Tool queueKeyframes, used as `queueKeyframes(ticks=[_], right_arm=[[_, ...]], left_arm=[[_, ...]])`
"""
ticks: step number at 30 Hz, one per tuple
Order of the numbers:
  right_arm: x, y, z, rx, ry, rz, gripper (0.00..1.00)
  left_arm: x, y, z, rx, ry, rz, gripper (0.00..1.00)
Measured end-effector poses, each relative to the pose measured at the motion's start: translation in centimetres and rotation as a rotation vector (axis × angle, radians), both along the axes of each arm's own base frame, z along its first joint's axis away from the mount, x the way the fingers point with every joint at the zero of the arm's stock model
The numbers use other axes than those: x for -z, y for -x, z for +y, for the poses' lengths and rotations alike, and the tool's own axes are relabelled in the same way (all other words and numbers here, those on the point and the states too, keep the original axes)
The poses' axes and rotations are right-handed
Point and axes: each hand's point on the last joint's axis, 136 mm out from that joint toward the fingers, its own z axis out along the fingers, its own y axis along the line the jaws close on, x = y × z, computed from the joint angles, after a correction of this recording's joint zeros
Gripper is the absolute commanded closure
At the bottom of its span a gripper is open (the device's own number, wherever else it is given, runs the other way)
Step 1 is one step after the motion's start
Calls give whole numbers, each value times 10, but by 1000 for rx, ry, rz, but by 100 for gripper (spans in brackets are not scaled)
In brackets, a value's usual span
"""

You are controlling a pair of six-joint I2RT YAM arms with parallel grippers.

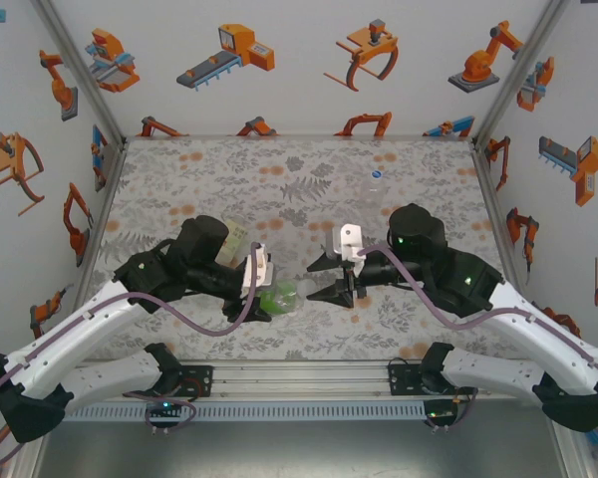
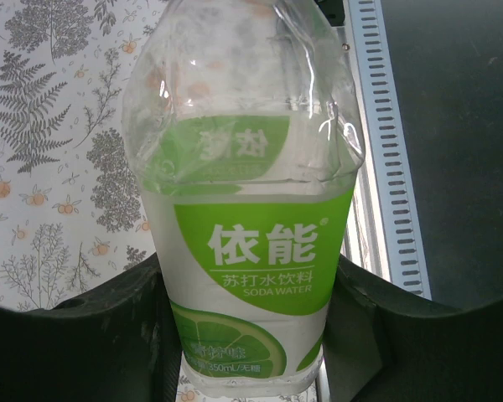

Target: Screw on the bottle caps

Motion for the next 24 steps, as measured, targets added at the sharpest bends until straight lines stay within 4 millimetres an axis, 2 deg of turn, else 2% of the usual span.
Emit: queueKeyframes(ticks=[6,16,18,24], right_arm=[[4,5,1,-22,5,10,55],[6,6,3,-27,9,13,66],[6,6,3,-27,9,13,71],[6,1,4,4,-2,47,94]], left_arm=[[0,0,0,2,0,-3,100],[0,0,0,1,1,-4,100],[0,0,0,0,0,-4,100],[-1,-2,2,-16,-2,-20,100]])
